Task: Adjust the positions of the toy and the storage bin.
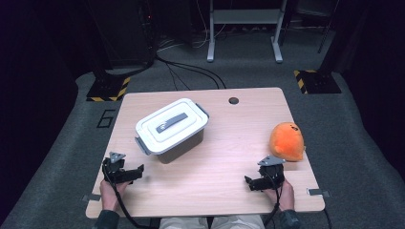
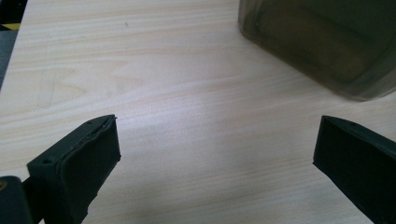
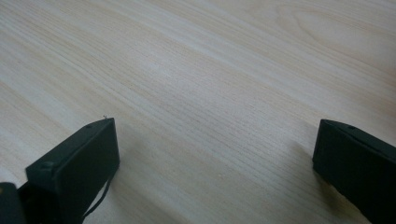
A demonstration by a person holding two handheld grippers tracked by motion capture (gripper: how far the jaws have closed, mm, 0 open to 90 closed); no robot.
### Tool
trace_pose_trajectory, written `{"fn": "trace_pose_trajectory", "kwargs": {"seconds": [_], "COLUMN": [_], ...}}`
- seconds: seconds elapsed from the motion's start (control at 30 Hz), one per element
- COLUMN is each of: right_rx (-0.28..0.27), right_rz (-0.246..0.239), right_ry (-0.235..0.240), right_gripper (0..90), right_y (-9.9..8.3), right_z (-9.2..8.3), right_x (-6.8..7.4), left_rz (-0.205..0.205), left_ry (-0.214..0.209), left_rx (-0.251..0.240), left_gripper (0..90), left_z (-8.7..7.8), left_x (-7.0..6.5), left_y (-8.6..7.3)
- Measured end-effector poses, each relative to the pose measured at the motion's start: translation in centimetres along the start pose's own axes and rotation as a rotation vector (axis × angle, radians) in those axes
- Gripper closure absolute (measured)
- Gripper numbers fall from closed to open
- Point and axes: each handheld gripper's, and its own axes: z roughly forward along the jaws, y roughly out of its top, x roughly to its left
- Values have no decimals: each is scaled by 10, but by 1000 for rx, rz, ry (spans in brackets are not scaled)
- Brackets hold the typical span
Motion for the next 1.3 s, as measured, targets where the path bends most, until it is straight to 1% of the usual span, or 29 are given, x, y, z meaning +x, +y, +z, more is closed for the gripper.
{"fn": "trace_pose_trajectory", "kwargs": {"seconds": [0.07, 0.1, 0.17, 0.2, 0.3, 0.33, 0.4, 0.43, 0.47, 0.5, 0.53, 0.57, 0.6, 0.67, 0.7, 0.73, 0.77, 0.8, 0.83, 0.87, 0.93, 0.97, 1.03, 1.07, 1.1, 1.17, 1.2, 1.27, 1.3], "right_rx": [0, -6, -6, 0, -2, -6, -6, -6, -1, -1, -1, -2, -2, -2, -2, -2, -6, -6, -8, -9, -10, -10, -11, -11, -10, -11, -11, -11, -11], "right_rz": [-2, -14, -18, -5, -9, -13, -14, -14, -5, -1, -1, -4, -4, -3, -3, -3, -5, -5, 0, 5, 6, 6, 8, 8, 11, 8, 8, 8, 7], "right_ry": [1, 5, 6, 7, 7, 8, 8, 8, 7, 7, 7, 6, 6, 6, 5, 5, 6, 6, 4, 4, -1, -1, -3, -3, -3, -5, -5, -5, -5], "right_gripper": [0, 0, 0, 0, 0, 0, 2, 2, 3, 6, 6, 9, 9, 9, 9, 9, 14, 14, 21, 25, 30, 30, 31, 31, 31, 31, 31, 31, 31], "right_y": [0, 0, 0, 1, 1, 0, 0, 0, 0, 0, 0, 0, 0, 0, 0, 0, 0, 0, 0, 0, 0, 0, 0, 0, 0, 0, 0, 0, 0], "right_z": [0, 1, 1, 0, 0, 1, 0, 0, 0, 0, 0, 0, 0, 0, 0, 0, 0, 0, 0, 0, -1, -1, -1, -1, -1, -1, -1, -1, -1], "right_x": [0, -1, -1, 0, -1, -1, -1, -1, 0, 0, 0, 0, 0, 0, 0, 0, -1, -1, -1, -1, -1, -1, -1, -1, -1, -1, -1, -1, -1], "left_rz": [-2, 0, 0, 6, 17, 26, 32, 32, 35, 48, 48, 55, 69, 86, 88, 88, 103, 103, 116, 116, 138, 138, 154, 160, 177, 196, 196, 214, 226], "left_ry": [-1, -2, -4, -15, -13, -19, -27, -27, -32, -40, -40, -38, -38, -33, -32, -32, -49, -49, -65, -65, -85, -85, -96, -105, -112, -120, -120, -132, -143], "left_rx": [-5, -16, -19, -20, -27, -41, -56, -56, -57, -71, -71, -77, -78, -97, -110, -110, -110, -110, -121, -121, -120, -120, -113, -99, -90, -79, -79, -70, -63], "left_gripper": [4, 5, 6, 7, 8, 8, 3, 1, 1, 1, 1, 1, 1, 0, 0, 0, 0, 0, 0, 0, 0, 0, 0, 0, 0, 0, 0, 0, 0], "left_z": [-2, -5, -7, -12, -17, -22, -27, -27, -30, -35, -35, -37, -40, -47, -47, -47, -50, -50, -50, -50, -45, -45, -36, -33, -26, -20, -20, -14, -7], "left_x": [1, 1, 2, 2, 1, 1, 1, 1, 1, 1, 1, 0, 0, -2, -3, -3, -5, -5, -8, -8, -14, -14, -20, -22, -28, -33, -33, -40, -47], "left_y": [2, 5, 7, 11, 16, 21, 28, 28, 32, 41, 41, 45, 50, 64, 67, 67, 78, 78, 89, 89, 106, 106, 119, 123, 132, 140, 140, 148, 153]}}
